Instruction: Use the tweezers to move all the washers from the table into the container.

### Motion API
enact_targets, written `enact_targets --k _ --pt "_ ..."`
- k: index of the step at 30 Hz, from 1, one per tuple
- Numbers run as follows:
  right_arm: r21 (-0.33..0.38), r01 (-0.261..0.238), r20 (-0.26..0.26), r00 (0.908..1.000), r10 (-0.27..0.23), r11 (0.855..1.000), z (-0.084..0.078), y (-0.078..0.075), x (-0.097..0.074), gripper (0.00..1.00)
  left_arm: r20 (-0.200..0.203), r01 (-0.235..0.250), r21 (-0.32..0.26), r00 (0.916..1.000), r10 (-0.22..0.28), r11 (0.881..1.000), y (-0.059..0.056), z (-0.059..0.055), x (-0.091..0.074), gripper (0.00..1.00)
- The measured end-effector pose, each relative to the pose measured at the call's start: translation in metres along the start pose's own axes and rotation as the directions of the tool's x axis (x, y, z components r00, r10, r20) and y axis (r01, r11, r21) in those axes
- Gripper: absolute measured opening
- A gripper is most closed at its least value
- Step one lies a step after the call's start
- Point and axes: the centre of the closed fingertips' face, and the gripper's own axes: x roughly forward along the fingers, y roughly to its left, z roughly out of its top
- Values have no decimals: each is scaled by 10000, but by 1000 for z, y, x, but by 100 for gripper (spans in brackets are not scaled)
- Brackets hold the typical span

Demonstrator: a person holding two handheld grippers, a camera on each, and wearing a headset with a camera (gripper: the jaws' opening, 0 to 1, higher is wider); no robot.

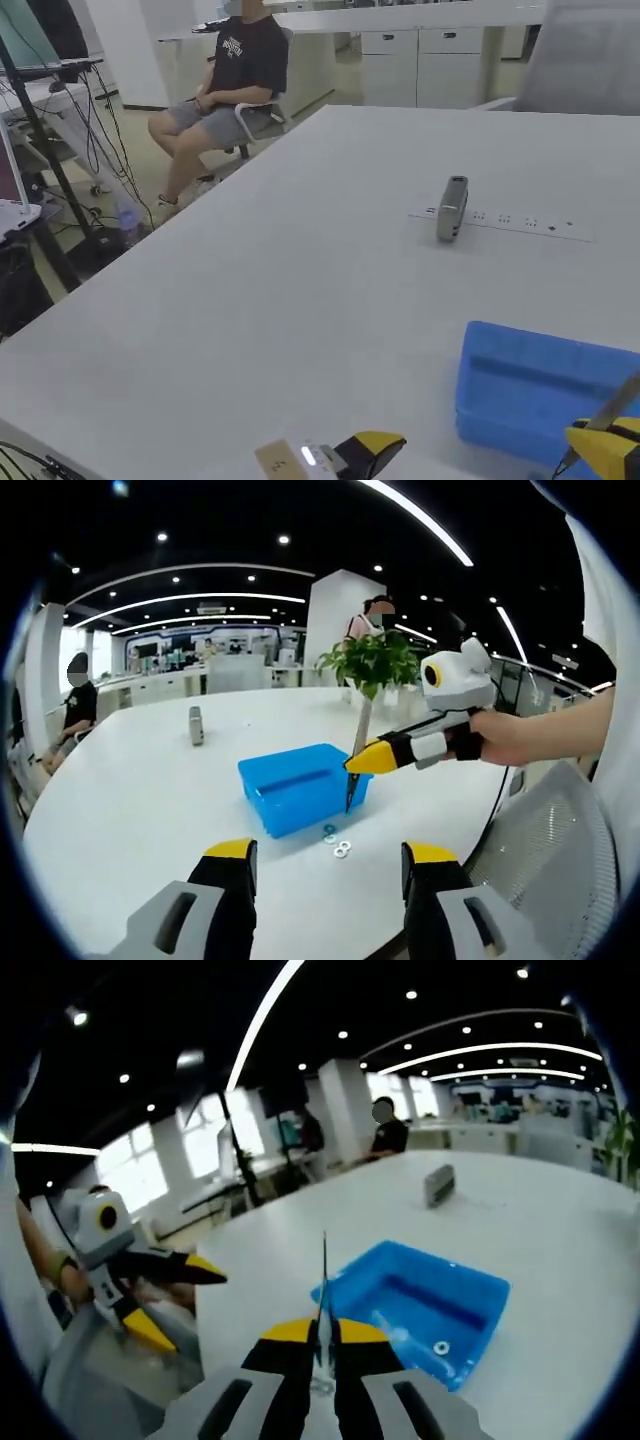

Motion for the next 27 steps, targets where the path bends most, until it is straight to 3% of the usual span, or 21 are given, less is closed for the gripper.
enact_targets --k 6,16,27 --pt "147 -66 -299 9995 70 9999 -15 4 6 3 -41 -8 38 10000 8 10000 0 -1 0 56" --pt "-9 206 -481 9986 -206 9998 -28 -3 13 3 -111 -25 104 9999 26 9999 1 -2 1 55" --pt "-897 217 -513 9983 -264 9957 -30 3 16 3 -197 -40 189 9998 44 9998 1 -4 1 54"
